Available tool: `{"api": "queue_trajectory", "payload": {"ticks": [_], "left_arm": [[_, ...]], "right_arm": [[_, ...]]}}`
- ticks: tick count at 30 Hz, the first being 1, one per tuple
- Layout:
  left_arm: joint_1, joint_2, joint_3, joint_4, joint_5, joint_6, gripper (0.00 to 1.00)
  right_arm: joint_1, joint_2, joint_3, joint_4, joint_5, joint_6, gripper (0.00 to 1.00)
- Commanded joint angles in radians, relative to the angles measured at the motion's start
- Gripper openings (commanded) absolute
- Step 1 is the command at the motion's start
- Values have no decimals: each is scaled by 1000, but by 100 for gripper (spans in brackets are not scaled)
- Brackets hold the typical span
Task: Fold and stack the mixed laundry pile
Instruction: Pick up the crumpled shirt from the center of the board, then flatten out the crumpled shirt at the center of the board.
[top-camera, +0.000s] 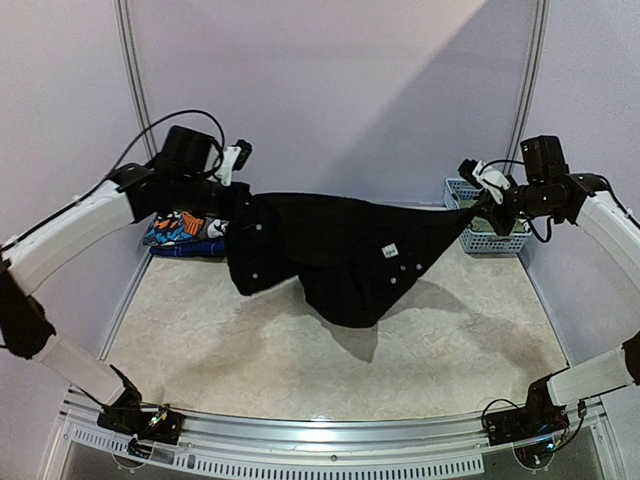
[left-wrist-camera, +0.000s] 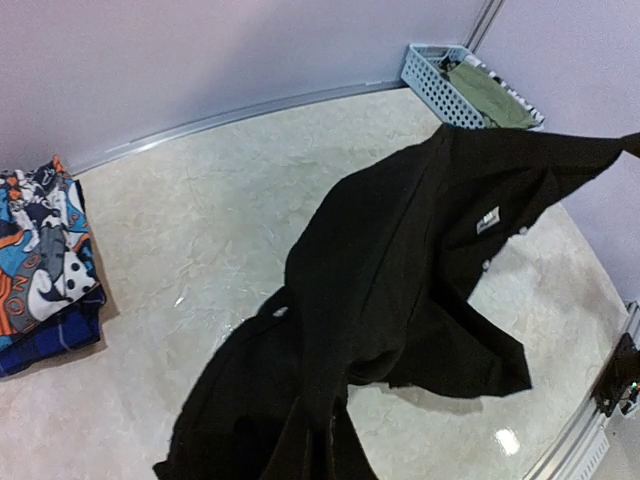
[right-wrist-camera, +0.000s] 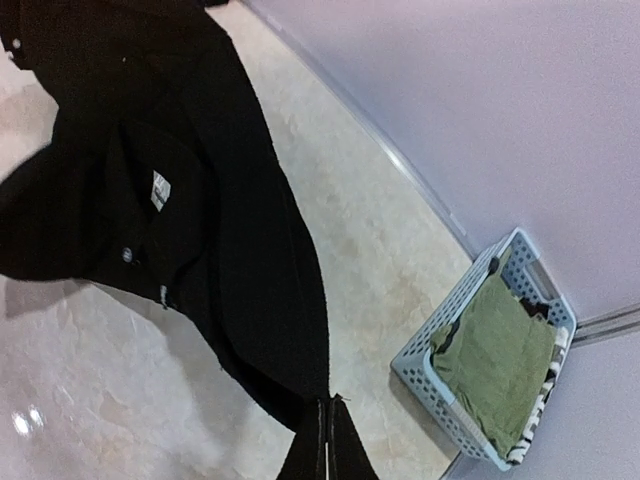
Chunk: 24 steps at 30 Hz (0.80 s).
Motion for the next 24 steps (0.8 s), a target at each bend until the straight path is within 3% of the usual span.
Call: {"api": "queue_trajectory", "payload": {"ticks": [1, 8, 13, 18, 21, 24], "left_arm": [[-3, -210, -82, -107, -59, -10, 0], [-32, -538, -155, -171, 16, -42, 0], [-35, -569, -96, -191, 2, -9, 0], [-31, -384, 39, -189, -171, 76, 0], [8, -189, 124, -175, -314, 129, 0], [87, 65, 221, -137, -334, 111, 0]], "right_arm": [[-6, -94, 53, 39, -118, 115, 0], [-6, -184, 114, -263, -394, 3, 2], [-6, -166, 257, -366, -387, -33, 0], [-5, -79, 317, -271, -286, -2, 0], [-6, 2, 290, -156, -168, 54, 0], [-7, 104, 285, -39, -45, 116, 0]]}}
